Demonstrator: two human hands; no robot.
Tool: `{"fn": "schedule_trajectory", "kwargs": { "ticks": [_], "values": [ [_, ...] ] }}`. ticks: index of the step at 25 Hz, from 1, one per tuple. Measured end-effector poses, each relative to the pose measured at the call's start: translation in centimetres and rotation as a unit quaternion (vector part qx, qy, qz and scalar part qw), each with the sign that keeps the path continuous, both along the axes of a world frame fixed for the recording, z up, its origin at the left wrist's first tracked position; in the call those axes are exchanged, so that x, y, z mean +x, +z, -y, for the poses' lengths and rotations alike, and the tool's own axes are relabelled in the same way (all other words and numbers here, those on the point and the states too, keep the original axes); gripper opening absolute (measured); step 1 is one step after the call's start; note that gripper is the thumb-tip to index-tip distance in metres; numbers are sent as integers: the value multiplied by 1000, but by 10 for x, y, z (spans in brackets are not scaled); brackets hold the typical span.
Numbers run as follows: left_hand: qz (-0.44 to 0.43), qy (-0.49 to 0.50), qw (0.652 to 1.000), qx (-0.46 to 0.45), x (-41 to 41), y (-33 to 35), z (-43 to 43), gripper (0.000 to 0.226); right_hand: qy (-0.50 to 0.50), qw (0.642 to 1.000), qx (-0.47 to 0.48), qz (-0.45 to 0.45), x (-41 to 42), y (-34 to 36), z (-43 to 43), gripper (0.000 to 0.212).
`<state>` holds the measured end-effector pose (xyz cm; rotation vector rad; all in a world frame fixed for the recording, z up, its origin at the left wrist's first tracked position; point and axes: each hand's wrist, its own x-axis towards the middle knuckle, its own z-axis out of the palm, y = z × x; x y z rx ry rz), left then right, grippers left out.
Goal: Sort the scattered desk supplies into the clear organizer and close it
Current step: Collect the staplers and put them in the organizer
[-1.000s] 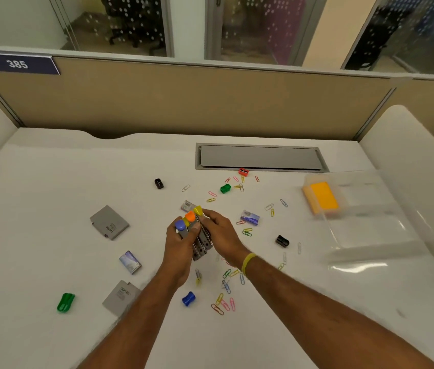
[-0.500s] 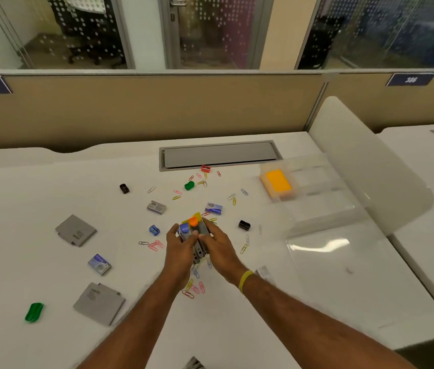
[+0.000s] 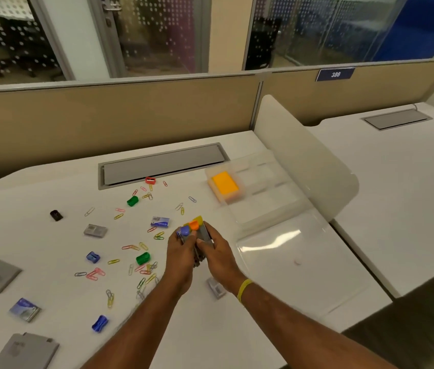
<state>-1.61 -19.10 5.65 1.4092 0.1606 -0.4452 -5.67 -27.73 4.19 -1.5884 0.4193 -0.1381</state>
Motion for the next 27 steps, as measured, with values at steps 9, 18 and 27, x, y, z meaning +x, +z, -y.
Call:
{"fn": "schedule_trajectory", "kwargs": {
  "ticks": [9, 18, 27],
  "values": [
    [19, -78, 997, -15, 32, 15, 90, 16, -29, 999, -19, 23, 23, 3, 94, 59],
    [-46, -65, 997, -8, 108, 28, 215, 27, -47, 997, -66, 18, 101, 20, 205, 36],
    [-160, -63, 984, 39, 180, -2, 293, 31, -77, 989, -34, -123, 180, 8, 278, 19]
  ]
}}
